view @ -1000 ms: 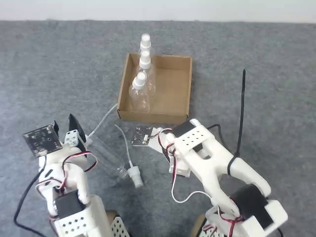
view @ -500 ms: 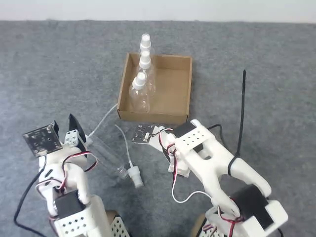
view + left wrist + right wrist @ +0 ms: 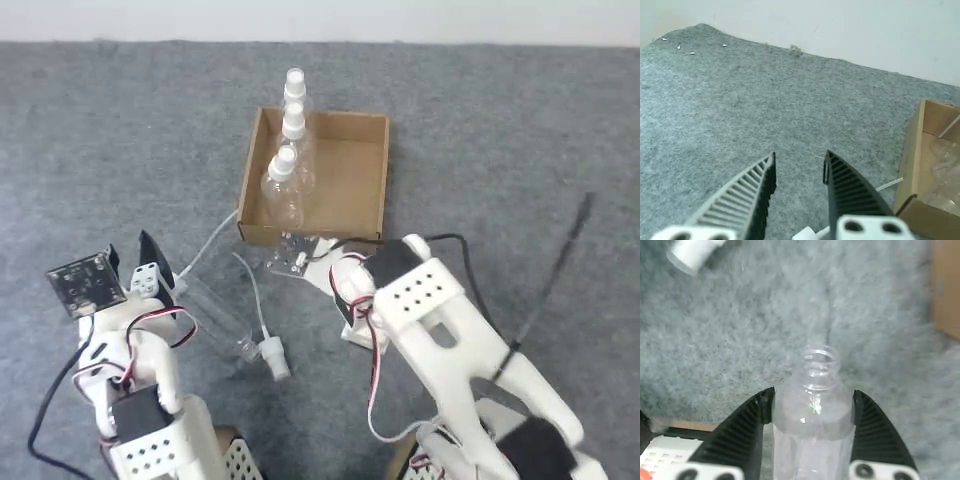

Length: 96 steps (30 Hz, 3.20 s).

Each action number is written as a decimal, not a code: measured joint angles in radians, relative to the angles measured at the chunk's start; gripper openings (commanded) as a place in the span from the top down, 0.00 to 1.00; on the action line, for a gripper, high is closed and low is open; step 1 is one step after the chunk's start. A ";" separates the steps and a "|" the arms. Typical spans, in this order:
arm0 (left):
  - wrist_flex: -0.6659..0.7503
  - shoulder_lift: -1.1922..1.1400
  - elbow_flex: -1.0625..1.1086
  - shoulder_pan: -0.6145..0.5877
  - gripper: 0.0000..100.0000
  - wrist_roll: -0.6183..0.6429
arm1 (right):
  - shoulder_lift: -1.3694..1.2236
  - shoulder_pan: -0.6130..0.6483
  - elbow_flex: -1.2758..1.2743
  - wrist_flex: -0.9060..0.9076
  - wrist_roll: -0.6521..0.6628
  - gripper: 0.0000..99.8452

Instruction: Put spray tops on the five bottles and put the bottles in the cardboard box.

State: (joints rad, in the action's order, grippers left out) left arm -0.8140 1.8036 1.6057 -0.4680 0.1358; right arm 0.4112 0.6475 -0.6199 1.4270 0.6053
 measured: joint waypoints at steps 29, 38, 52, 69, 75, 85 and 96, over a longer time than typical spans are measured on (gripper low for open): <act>0.000 0.000 0.000 0.000 0.85 0.000 | 0.175 0.075 0.080 -0.014 -0.292 0.85; 0.000 0.000 0.000 0.000 0.85 0.000 | 0.374 0.006 -0.066 -0.080 -0.293 0.86; 0.000 0.000 -0.041 0.021 0.85 -0.126 | 0.377 -0.178 -0.206 -0.325 -0.463 0.86; -0.244 0.000 -0.290 0.029 0.85 -0.385 | 0.382 -0.207 -0.229 -0.376 -0.509 0.86; -0.353 -0.114 -0.390 0.118 0.85 -0.477 | 0.382 -0.226 -0.247 -0.400 -0.516 0.86; -0.523 -0.532 -0.631 0.232 0.81 -0.723 | 0.382 -0.407 -0.247 -0.456 -0.588 0.86; -0.669 -0.703 -0.680 0.350 0.78 -1.129 | 0.382 -0.503 -0.247 -0.486 -0.631 0.86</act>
State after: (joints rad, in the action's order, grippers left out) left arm -1.4830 1.1009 0.9260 -0.1181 -0.9935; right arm 0.7933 0.1442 -0.8669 0.9406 -0.0253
